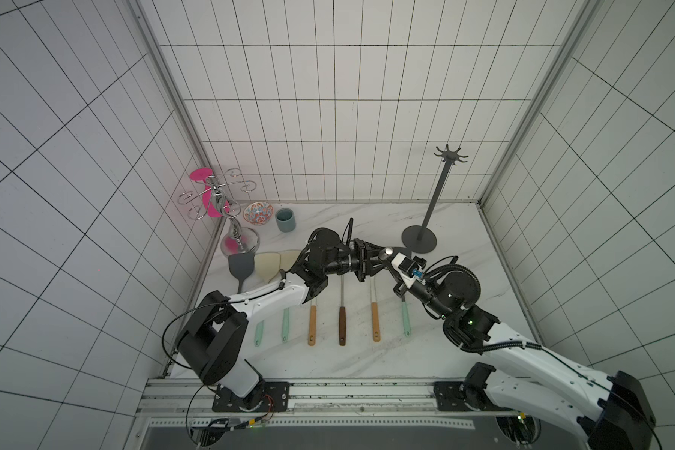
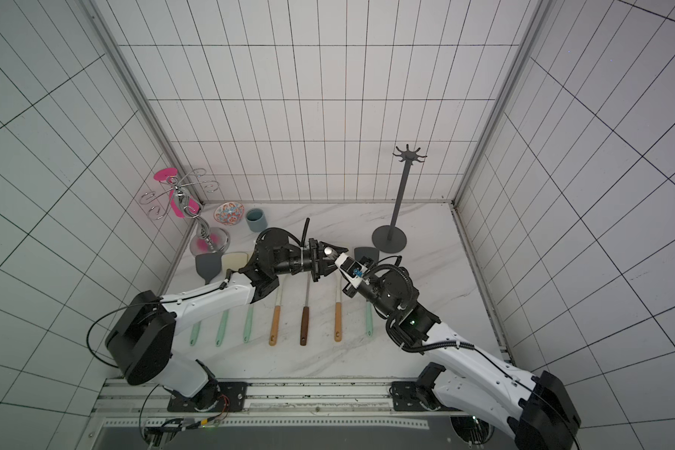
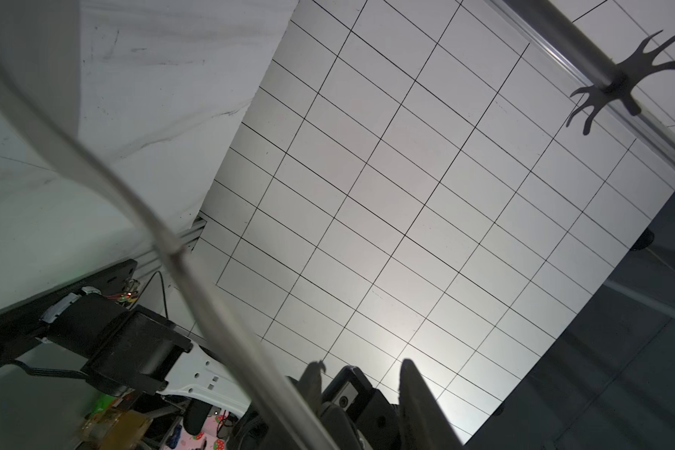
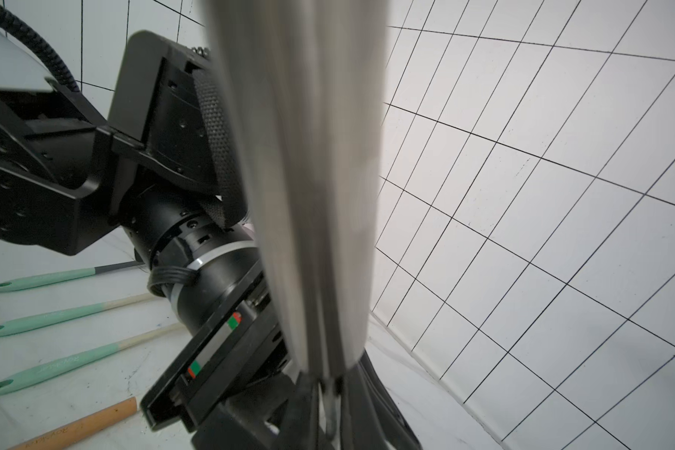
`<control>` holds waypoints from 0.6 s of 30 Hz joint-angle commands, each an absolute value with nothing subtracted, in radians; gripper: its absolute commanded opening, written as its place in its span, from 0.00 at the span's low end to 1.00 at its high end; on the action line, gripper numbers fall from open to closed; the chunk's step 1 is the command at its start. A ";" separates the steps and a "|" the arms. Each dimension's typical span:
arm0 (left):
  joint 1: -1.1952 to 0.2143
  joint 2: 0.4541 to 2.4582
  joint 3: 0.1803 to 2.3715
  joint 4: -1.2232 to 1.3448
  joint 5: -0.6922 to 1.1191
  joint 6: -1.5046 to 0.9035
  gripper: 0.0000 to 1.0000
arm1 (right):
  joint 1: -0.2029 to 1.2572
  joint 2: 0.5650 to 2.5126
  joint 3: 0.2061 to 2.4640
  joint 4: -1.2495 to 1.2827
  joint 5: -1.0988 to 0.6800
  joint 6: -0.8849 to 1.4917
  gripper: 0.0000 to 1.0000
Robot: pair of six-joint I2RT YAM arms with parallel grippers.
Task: Take the spatula off the kitchen utensil rack
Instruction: Place the spatula at the center of the board.
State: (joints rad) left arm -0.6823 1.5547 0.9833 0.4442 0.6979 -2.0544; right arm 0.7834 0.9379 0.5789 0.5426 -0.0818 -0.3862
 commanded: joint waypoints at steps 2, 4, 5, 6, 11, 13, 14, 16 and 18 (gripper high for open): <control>-0.689 1.551 1.022 0.444 0.724 -2.034 0.19 | 0.796 0.913 0.544 0.625 -0.089 -0.380 0.00; -0.689 1.551 1.033 0.435 0.724 -2.022 0.11 | 0.798 0.910 0.545 0.623 -0.091 -0.376 0.00; -0.689 1.551 1.039 0.432 0.724 -2.016 0.06 | 0.800 0.910 0.545 0.621 -0.090 -0.373 0.00; -0.688 1.551 1.046 0.428 0.724 -2.009 0.00 | 0.801 0.910 0.545 0.621 -0.090 -0.369 0.00; -0.681 1.549 1.070 0.423 0.712 -1.965 0.00 | 0.805 0.899 0.541 0.610 -0.101 -0.337 0.00; -0.666 1.546 1.074 0.428 0.704 -1.928 0.00 | 0.805 0.888 0.537 0.589 -0.102 -0.309 0.00; -0.654 1.542 1.077 0.426 0.698 -1.897 0.00 | 0.805 0.877 0.537 0.569 -0.098 -0.286 0.01; -0.621 1.535 1.081 0.405 0.691 -1.831 0.00 | 0.806 0.859 0.534 0.522 -0.094 -0.246 0.08; -0.578 1.518 1.069 0.409 0.664 -1.733 0.00 | 0.803 0.840 0.543 0.443 -0.065 -0.167 0.16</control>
